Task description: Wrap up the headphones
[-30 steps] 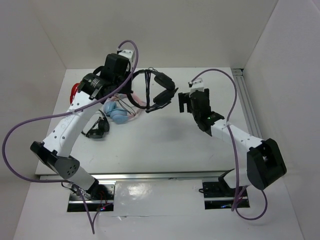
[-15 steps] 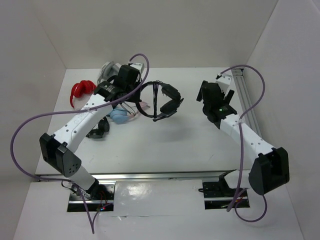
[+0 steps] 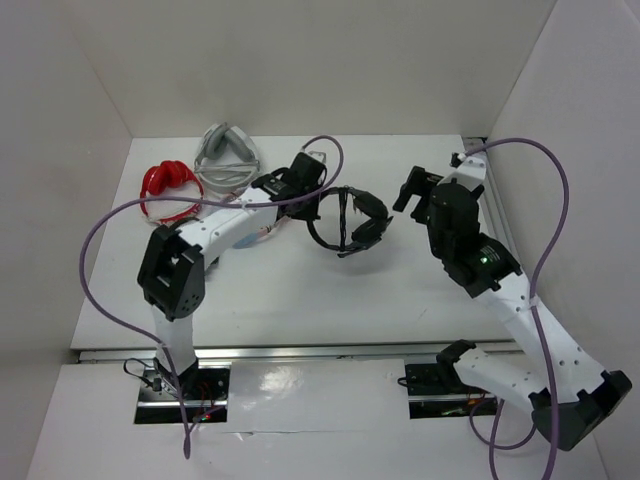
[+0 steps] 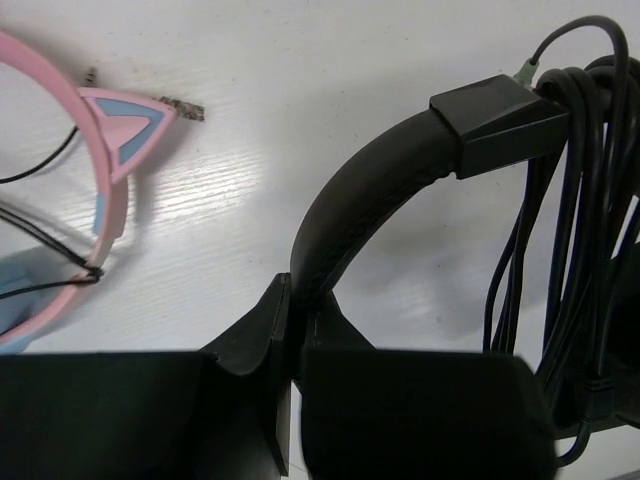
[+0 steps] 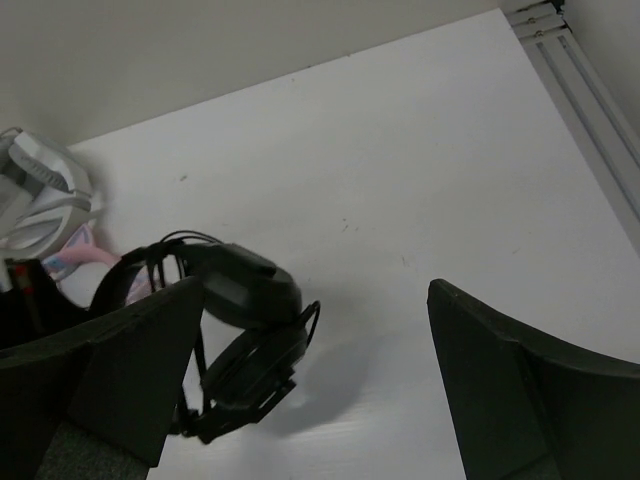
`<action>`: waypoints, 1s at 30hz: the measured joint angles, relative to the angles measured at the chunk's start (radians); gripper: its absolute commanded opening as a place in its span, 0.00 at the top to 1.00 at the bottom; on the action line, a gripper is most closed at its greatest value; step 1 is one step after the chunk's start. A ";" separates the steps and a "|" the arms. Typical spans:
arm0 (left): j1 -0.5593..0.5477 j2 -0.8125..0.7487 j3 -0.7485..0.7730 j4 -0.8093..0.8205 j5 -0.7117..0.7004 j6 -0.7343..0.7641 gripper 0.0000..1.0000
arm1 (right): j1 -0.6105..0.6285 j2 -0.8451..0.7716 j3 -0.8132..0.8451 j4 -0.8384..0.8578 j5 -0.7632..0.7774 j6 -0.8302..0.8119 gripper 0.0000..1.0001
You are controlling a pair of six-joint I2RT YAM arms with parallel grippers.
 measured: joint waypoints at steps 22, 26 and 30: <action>0.028 0.506 0.542 -0.033 0.031 -0.115 1.00 | 0.094 -0.113 0.010 -0.150 0.068 0.000 0.00; 0.072 0.543 0.563 -0.035 0.029 -0.151 1.00 | 0.094 -0.134 0.007 -0.150 0.066 0.003 0.00; 0.115 0.580 0.597 -0.051 0.018 -0.166 1.00 | 0.094 -0.148 0.001 -0.154 0.064 0.004 0.00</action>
